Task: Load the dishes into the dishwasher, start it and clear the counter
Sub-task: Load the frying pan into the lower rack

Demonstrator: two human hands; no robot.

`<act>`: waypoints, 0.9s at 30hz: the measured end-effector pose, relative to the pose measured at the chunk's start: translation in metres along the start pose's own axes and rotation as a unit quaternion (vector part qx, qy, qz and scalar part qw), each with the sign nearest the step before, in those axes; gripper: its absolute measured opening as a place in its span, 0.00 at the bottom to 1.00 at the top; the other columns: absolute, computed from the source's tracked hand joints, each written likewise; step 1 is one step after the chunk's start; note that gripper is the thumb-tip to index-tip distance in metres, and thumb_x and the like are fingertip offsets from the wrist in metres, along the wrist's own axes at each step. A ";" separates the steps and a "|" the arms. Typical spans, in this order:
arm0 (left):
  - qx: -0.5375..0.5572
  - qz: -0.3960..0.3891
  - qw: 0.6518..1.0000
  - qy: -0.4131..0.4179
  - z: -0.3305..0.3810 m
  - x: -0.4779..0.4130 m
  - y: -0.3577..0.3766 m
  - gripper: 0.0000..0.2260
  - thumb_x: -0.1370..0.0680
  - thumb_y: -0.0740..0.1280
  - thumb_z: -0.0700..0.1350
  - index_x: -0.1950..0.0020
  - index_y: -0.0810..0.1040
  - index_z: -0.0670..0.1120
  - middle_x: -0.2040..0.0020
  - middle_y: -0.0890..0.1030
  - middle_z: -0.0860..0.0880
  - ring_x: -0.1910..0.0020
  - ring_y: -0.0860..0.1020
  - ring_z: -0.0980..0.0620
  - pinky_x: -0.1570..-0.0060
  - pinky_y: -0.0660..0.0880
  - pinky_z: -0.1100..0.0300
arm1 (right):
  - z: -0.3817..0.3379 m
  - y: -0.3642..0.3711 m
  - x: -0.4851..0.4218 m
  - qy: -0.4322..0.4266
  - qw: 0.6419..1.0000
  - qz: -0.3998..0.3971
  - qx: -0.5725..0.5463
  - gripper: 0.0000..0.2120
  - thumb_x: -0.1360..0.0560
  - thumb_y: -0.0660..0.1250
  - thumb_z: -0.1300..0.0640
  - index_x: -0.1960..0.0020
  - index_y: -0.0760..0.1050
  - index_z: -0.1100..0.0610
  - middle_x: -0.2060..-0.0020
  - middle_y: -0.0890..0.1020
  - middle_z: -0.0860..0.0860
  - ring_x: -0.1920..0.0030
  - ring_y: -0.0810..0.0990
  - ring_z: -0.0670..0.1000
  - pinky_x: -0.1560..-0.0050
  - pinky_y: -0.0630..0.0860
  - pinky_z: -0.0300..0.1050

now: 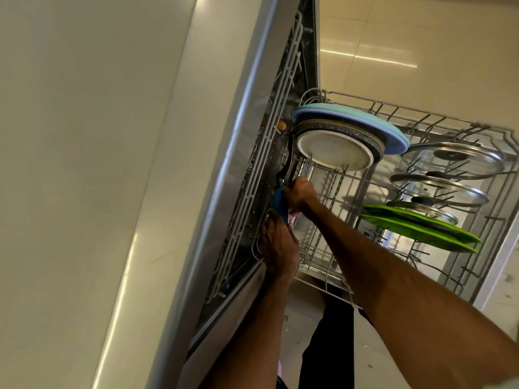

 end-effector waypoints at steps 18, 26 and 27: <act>-0.079 -0.042 0.996 0.026 0.037 -0.015 0.017 0.28 0.20 0.68 0.52 0.26 0.65 0.39 0.35 0.76 0.42 0.40 0.76 0.47 0.46 0.79 0.55 | 0.041 -0.022 -0.010 -0.016 0.999 0.045 0.008 0.14 0.17 0.63 0.53 0.44 0.80 0.63 0.51 0.83 0.57 0.56 0.83 0.53 0.65 0.79 0.40; -0.035 -0.038 0.999 0.010 0.032 -0.015 0.008 0.28 0.20 0.68 0.49 0.24 0.63 0.41 0.33 0.75 0.43 0.36 0.75 0.47 0.41 0.77 0.54 | 0.043 -0.014 0.000 -0.058 0.998 0.003 0.002 0.12 0.18 0.63 0.56 0.39 0.78 0.62 0.49 0.84 0.59 0.52 0.85 0.57 0.49 0.84 0.55; -0.026 -0.038 0.999 0.002 0.032 -0.015 0.008 0.28 0.20 0.68 0.48 0.24 0.64 0.41 0.33 0.75 0.43 0.36 0.75 0.47 0.41 0.78 0.53 | 0.041 -0.015 0.001 -0.057 0.998 -0.007 -0.001 0.13 0.17 0.62 0.56 0.38 0.78 0.62 0.48 0.84 0.59 0.52 0.85 0.57 0.49 0.84 0.53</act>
Point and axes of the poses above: each hand's wrist, its own x-axis away from the middle knuckle, its own y-axis out of the palm, z = x × y, the point moved 1 cm from there along -x, towards the middle knuckle
